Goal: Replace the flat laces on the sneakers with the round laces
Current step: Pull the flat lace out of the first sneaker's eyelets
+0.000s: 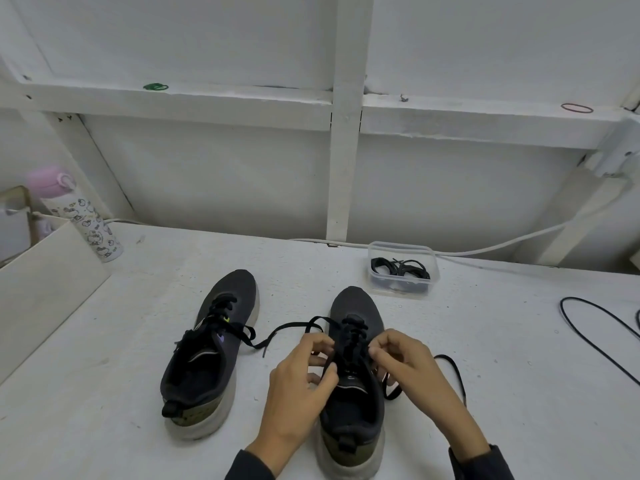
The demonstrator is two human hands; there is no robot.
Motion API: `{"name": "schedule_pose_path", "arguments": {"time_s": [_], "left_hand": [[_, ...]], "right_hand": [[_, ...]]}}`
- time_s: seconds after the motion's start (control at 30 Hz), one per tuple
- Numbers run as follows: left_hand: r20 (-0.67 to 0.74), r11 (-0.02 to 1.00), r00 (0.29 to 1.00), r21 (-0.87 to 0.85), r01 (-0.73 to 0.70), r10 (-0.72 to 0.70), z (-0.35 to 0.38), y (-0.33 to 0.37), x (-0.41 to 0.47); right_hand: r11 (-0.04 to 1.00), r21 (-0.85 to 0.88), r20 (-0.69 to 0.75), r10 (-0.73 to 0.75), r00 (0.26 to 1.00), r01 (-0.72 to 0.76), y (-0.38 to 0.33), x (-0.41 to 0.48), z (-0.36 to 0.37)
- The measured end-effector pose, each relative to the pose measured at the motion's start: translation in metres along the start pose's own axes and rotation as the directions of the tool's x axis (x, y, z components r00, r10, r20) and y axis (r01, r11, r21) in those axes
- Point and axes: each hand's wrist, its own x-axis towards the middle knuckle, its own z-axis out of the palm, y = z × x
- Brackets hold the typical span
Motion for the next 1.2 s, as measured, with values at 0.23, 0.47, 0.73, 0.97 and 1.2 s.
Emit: {"name": "schedule_pose_path", "arguments": {"time_s": [0.23, 0.47, 0.73, 0.97, 1.2], "left_hand": [[0.03, 0.948, 0.974, 0.223, -0.227, 0.226, 0.002, -0.001, 0.0], [0.037, 0.96, 0.977, 0.181, -0.215, 0.211, -0.001, -0.007, 0.003], [-0.004, 0.934, 0.976, 0.292, -0.208, 0.218, 0.003, 0.003, 0.009], [-0.049, 0.98, 0.998, 0.198, -0.03, 0.041, 0.001, 0.008, 0.012], [-0.023, 1.0, 1.0, 0.025, -0.002, 0.002, 0.006, 0.005, 0.012]], "right_hand": [[0.932, -0.302, -0.002, -0.213, 0.977, 0.202, -0.006, -0.014, 0.008], [0.866, -0.423, -0.109, -0.339, 0.934, 0.265, 0.004, -0.01, 0.023], [0.979, 0.165, -0.197, -0.085, 0.977, 0.118, 0.002, -0.014, 0.023], [0.962, 0.274, -0.031, 0.019, 0.999, -0.01, -0.001, -0.015, 0.015], [0.978, 0.186, -0.097, -0.074, 0.993, 0.091, -0.003, -0.011, 0.02]]}}
